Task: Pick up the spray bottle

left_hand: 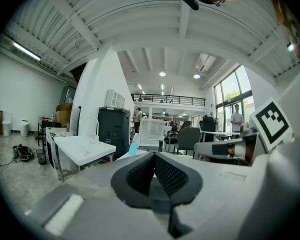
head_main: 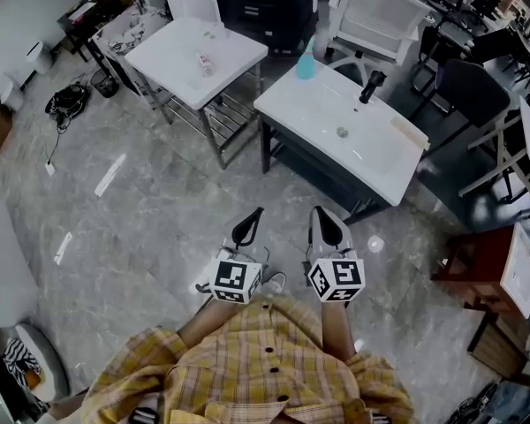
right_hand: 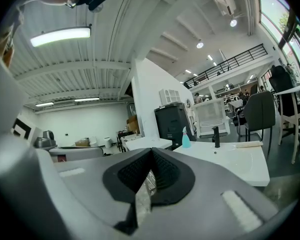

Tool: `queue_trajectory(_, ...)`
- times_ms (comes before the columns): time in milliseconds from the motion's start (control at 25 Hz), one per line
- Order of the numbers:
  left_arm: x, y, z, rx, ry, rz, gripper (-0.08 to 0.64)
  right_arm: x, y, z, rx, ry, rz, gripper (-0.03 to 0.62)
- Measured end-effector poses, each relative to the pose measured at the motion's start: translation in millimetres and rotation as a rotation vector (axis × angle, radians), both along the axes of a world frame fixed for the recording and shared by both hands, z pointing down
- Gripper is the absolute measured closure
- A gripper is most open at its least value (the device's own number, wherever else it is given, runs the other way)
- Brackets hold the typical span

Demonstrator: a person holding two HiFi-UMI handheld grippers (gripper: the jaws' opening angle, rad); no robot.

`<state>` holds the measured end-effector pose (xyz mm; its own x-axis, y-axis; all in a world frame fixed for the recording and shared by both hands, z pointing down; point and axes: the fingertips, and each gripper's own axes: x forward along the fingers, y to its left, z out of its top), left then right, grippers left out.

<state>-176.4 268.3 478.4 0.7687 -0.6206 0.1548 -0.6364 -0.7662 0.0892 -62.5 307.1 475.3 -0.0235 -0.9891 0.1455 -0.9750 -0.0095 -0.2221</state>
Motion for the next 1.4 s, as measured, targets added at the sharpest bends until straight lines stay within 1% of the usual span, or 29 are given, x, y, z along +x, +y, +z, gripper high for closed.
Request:
queue_trajectory(120,3.8,3.2,3.5,0.0,-0.016,0.01,0.56,6.9,-1.5,6.7,-0.018,-0.014,0.013,0.597)
queue_trajectory(280,-0.1,0.5,12.0,-0.017,-0.043,0.002,0.56,2.9,-6.1,13.6,-0.025,-0.035,0.011,0.592)
queue_trajectory(360,1.2,-3.6,15.6,-0.014,-0.052,0.003,0.56,1.9,-8.7,17.1,-0.026,-0.037,0.01,0.592)
queue_trajectory(640,23.5,-40.1,25.1,-0.043,-0.044,0.03,0.56,12.9,-41.2,23.3,-0.048,-0.021,0.016,0.592)
queue_trajectory(800,40.0,-75.9,26.5,-0.06,-0.038,0.047,0.56,28.0,-74.4,25.7,-0.054,-0.016,0.039,0.592)
queue_trajectory(880,49.5,-98.7,23.2,-0.054,-0.037,0.063,0.56,36.6,-95.1,24.9,-0.046,-0.016,0.059,0.592)
queue_trajectory(1120,81.4,-183.9,17.9,-0.062,-0.043,0.101,0.56,62.8,-167.1,18.7,-0.046,-0.003,0.103,0.592)
queue_trajectory(1400,123.1,-271.2,-1.6,-0.053,-0.038,0.202,0.56,99.3,-240.2,1.0,-0.047,0.004,0.213,0.592)
